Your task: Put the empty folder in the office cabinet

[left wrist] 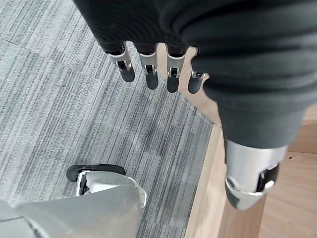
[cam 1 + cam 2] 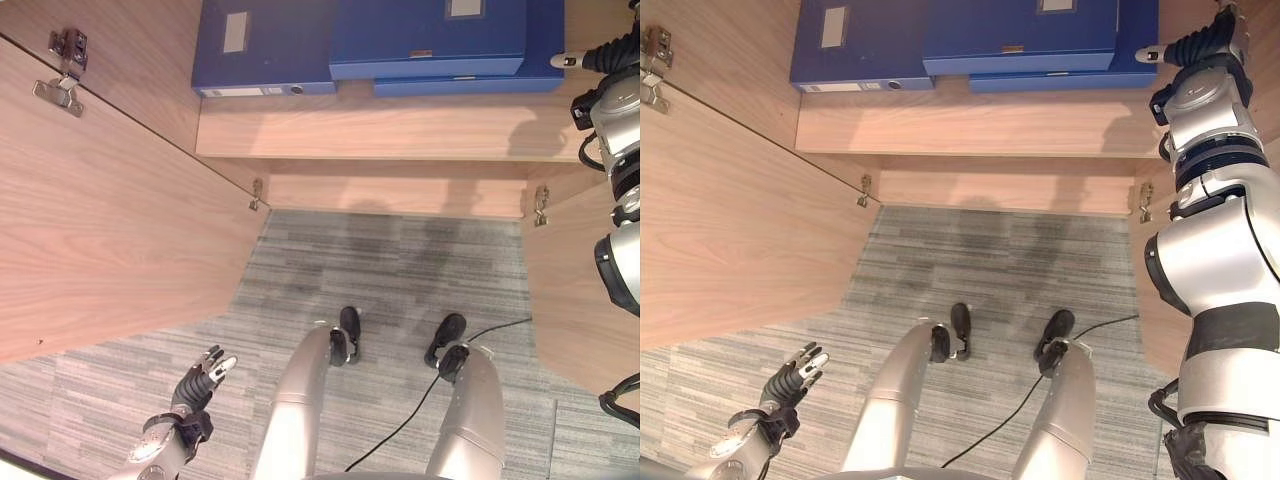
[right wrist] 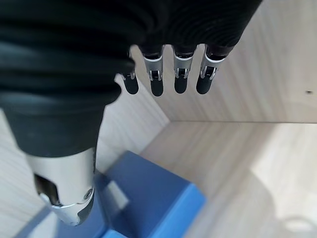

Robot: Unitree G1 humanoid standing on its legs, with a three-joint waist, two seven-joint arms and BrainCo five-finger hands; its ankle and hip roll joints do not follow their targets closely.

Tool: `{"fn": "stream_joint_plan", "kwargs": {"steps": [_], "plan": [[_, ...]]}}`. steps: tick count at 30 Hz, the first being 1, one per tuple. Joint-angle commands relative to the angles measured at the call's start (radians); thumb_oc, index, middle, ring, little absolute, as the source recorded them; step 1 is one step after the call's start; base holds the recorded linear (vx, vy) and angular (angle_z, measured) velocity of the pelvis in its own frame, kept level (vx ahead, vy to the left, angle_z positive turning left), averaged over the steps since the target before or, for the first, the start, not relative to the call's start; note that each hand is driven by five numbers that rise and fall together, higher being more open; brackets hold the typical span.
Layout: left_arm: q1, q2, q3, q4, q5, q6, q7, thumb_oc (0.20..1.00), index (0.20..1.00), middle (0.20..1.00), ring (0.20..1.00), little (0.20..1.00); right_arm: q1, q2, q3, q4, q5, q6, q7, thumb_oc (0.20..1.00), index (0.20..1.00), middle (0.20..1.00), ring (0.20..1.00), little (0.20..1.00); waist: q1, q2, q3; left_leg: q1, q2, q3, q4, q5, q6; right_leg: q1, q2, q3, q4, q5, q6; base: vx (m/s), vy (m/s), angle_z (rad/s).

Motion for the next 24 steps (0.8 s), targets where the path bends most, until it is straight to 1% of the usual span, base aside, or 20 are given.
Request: {"fn": "stream_joint_plan", "kwargs": {"steps": [1, 5, 13, 19, 24], "plan": [[0.03, 0.069, 0.024, -0.007, 0.005, -0.01, -0.009, 1.0, 1.0, 1.0, 1.0, 1.0, -0.078, -0.044, 0.071, 0.005, -0.056, 0.004, 0.012, 1.0, 1.0, 1.0, 1.0, 1.0, 0.031, 0.001, 0.026, -0.015, -0.011, -0.09, -0.165, 0.046, -0.045, 0.062, -0.027, 0.031, 0.016, -0.121, 0.037, 0.0, 0.0, 0.0], [0.032, 0.067, 0.026, -0.02, 0.018, -0.002, -0.014, 1.0, 1.0, 1.0, 1.0, 1.0, -0.063, -0.063, 0.082, 0.048, -0.11, 0.023, 0.036, 1.0, 1.0, 1.0, 1.0, 1.0, 0.038, 0.004, 0.028, -0.018, -0.012, -0.091, -0.16, 0.046, -0.044, 0.059, -0.029, 0.032, 0.021, -0.125, 0.034, 0.0, 0.0, 0.0], [0.032, 0.07, 0.031, -0.036, 0.031, 0.0, -0.024, 1.0, 1.0, 1.0, 1.0, 1.0, -0.036, -0.071, 0.08, 0.051, -0.161, 0.024, 0.05, 1.0, 1.0, 1.0, 1.0, 1.0, 0.053, 0.016, 0.039, -0.026, -0.012, -0.09, -0.151, 0.049, -0.045, 0.056, -0.03, 0.03, 0.023, -0.13, 0.033, 0.0, 0.0, 0.0], [0.034, 0.075, 0.038, -0.032, 0.05, -0.004, -0.041, 1.0, 1.0, 1.0, 1.0, 1.0, -0.026, -0.04, 0.107, 0.039, -0.228, 0.015, 0.069, 1.0, 1.0, 1.0, 1.0, 1.0, 0.074, 0.027, 0.042, -0.033, -0.013, -0.09, -0.147, 0.051, -0.044, 0.048, -0.036, 0.031, 0.027, -0.128, 0.035, 0.0, -0.002, 0.01], [0.036, 0.078, 0.047, -0.034, 0.066, -0.005, -0.047, 1.0, 1.0, 1.0, 1.0, 1.0, -0.019, -0.012, 0.111, 0.02, -0.245, 0.01, 0.081, 1.0, 1.0, 1.0, 1.0, 1.0, 0.087, 0.03, 0.044, -0.037, -0.017, -0.094, -0.149, 0.054, -0.043, 0.045, -0.04, 0.031, 0.028, -0.127, 0.037, 0.0, -0.001, 0.02]]}}
